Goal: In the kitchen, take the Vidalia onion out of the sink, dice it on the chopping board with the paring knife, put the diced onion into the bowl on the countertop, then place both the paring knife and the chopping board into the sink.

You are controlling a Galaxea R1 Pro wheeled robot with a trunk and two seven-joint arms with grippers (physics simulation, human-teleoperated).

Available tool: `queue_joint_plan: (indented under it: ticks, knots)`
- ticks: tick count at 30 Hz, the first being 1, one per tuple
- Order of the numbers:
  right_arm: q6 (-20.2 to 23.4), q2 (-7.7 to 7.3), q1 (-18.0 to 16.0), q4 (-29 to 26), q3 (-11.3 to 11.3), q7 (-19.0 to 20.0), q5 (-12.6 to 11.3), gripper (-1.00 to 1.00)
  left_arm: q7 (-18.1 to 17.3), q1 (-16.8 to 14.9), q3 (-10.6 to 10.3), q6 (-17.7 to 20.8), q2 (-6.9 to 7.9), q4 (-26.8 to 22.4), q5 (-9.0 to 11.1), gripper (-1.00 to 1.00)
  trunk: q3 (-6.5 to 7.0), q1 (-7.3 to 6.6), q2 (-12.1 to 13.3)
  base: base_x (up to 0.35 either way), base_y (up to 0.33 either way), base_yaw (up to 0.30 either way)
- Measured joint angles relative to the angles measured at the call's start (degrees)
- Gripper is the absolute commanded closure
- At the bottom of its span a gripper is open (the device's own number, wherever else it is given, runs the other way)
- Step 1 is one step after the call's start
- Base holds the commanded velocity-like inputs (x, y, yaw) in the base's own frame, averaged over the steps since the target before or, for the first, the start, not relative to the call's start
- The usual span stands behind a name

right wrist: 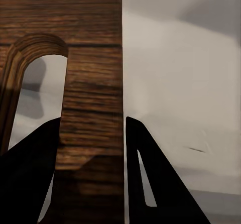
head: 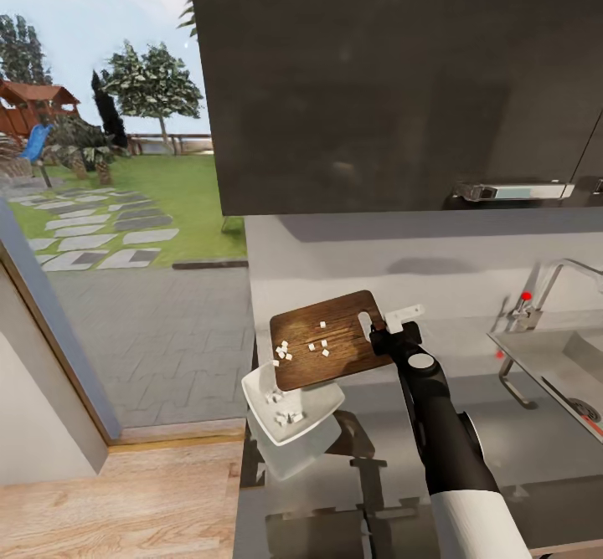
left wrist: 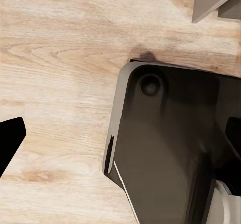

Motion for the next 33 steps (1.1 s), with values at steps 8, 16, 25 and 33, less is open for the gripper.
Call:
queue_joint_plan:
  ticks: [8, 16, 25, 33]
  knots:
    - [-0.1, 0.00, 0.0, 0.0, 0.0, -0.1, 0.0, 1.00, 0.0, 0.0, 0.0, 0.0, 0.00, 0.0, 0.0, -1.00, 0.00, 0.00, 0.0, 0.000, 0.000, 0.000]
    - [-0.1, 0.00, 0.0, 0.0, -0.9, -0.1, 0.2, 1.00, 0.0, 0.0, 0.0, 0.0, 0.00, 0.0, 0.0, -1.00, 0.00, 0.00, 0.0, 0.000, 0.000, 0.000]
    - [-0.2, 0.00, 0.0, 0.0, -1.3, -0.2, 0.4, 1.00, 0.0, 0.0, 0.0, 0.0, 0.00, 0.3, 0.0, -1.00, 0.00, 0.00, 0.0, 0.000, 0.000, 0.000]
    - [-0.2, 0.00, 0.0, 0.0, -1.3, -0.2, 0.4, 1.00, 0.0, 0.0, 0.0, 0.0, 0.00, 0.4, 0.0, -1.00, 0.00, 0.00, 0.0, 0.000, 0.000, 0.000]
